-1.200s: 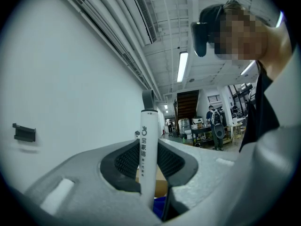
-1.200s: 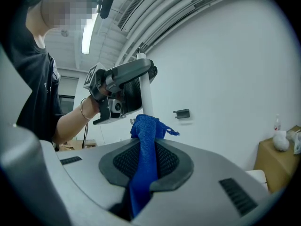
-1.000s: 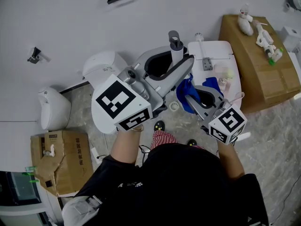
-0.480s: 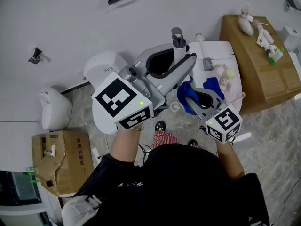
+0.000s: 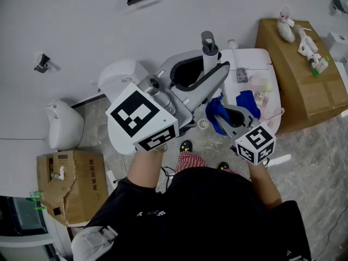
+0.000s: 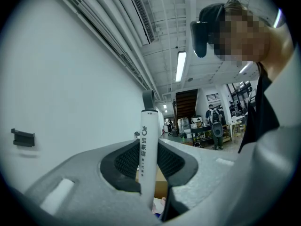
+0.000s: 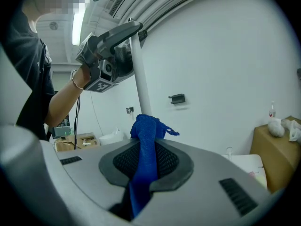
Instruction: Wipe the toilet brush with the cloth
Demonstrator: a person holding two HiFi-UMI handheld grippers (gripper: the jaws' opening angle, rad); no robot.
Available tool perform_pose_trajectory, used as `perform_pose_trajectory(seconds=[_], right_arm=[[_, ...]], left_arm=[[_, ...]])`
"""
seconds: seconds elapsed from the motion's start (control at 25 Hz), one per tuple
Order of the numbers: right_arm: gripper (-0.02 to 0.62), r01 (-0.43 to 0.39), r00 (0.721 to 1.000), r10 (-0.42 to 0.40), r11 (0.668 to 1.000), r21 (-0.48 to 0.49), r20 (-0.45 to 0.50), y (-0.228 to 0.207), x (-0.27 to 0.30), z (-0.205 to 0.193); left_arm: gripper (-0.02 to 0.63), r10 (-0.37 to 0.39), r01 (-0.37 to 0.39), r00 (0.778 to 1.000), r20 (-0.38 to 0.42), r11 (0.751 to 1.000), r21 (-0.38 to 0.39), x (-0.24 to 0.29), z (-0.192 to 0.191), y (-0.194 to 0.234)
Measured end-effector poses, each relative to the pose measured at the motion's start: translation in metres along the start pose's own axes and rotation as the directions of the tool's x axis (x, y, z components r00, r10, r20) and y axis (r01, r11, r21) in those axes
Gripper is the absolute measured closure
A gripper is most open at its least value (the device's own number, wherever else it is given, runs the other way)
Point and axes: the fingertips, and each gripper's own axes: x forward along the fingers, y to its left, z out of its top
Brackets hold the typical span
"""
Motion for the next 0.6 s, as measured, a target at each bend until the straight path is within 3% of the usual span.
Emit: perform_pose_trajectory(seconds=[0.6], right_arm=[[0.531,0.033,0.995,-0.029,0.999,0.043,-0.092,-0.010,0.008,-0.049]], left_arm=[[0.515,-0.019,0.020,1.000,0.015,1.000,-0.011,-0.001,0.008,-0.005]])
